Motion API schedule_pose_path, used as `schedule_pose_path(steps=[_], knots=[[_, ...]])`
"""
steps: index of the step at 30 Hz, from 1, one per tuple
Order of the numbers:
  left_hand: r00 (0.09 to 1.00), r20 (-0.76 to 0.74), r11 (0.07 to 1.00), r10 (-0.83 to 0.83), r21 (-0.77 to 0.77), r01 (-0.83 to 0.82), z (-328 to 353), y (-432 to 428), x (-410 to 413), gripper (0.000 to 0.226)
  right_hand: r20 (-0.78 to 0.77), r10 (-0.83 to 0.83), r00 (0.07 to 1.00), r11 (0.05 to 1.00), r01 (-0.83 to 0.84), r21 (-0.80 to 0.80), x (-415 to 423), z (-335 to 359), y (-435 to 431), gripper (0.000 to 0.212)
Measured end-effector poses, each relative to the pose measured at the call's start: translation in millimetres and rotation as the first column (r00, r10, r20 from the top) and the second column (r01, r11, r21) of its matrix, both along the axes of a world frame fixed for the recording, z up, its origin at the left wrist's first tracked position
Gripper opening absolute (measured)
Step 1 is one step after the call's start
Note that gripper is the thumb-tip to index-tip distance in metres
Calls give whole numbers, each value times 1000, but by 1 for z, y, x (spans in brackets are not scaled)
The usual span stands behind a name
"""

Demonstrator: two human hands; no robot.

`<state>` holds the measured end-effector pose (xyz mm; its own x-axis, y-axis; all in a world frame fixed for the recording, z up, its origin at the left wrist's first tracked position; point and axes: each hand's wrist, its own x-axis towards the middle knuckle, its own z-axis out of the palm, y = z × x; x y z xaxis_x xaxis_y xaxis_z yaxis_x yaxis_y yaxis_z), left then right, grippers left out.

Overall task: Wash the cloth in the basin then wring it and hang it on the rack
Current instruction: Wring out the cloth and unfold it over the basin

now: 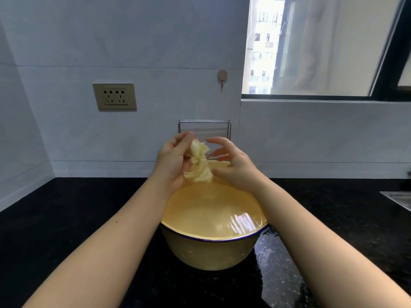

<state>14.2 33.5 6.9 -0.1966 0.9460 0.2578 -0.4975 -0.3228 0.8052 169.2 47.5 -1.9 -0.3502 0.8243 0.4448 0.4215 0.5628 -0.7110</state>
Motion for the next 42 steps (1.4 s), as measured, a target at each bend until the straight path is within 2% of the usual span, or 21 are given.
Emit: schedule_pose_path(steps=[2,5,7,10,12,14,16,18,20,22,26,29,31,33,36,38,42], knots=[[997,66,1000,29,3,-29,1,0,-1,4,44,48,998,998,-50,41,-2,-2,-1,71],[998,56,999,43,-8,-43,0,1,-3,4,72,64,995,991,-72,115,-4,-3,-2,79],[998,44,999,39,-13,-38,0,3,-3,5,-24,83,996,983,-78,165,-7,-2,-4,64],[998,58,1000,-6,22,4,0,3,-3,3,-155,104,982,969,-65,239,-10,1,-5,28],[1000,-3,999,-28,32,28,-1,2,-2,6,-229,115,967,963,-52,263,-11,4,-5,14],[991,-111,996,-78,42,83,-3,1,0,13,-381,124,916,978,-49,201,-11,9,-5,12],[962,-209,982,-178,31,188,-4,-2,2,18,-527,57,848,998,-35,52,-9,15,-2,24],[911,-311,959,-270,-2,283,-6,-4,3,28,-576,-35,816,993,-39,-116,-5,18,3,36],[873,-382,948,-304,-33,315,-8,-5,4,39,-550,-76,831,970,-66,-233,-3,18,6,41],[864,-403,950,-301,-46,310,-7,-6,7,39,-534,-71,842,956,-96,-278,-2,16,7,37],[886,-396,971,-241,-91,223,-5,-5,12,40,-458,-45,888,974,-62,-217,-6,17,5,32],[915,-389,993,-110,-77,87,-6,-1,16,38,-326,-71,943,982,8,-189,-15,23,1,54],[928,-372,998,-11,-65,-14,-6,-1,19,31,-291,-68,954,983,13,-185,-21,25,-1,63],[906,-414,991,91,-54,-124,-5,-1,21,25,-278,-45,960,983,-6,-183,-22,28,-3,60],[828,-517,968,217,4,-251,-5,-1,22,25,-246,-26,969,988,-12,-154,-19,27,0,40],[802,-538,962,261,78,-261,-3,-3,20,22,-265,-40,963,986,-5,-166,-14,26,2,33],[795,-550,967,255,139,-214,7,-6,19,6,-366,-91,926,939,-42,-340,-9,29,4,38]])
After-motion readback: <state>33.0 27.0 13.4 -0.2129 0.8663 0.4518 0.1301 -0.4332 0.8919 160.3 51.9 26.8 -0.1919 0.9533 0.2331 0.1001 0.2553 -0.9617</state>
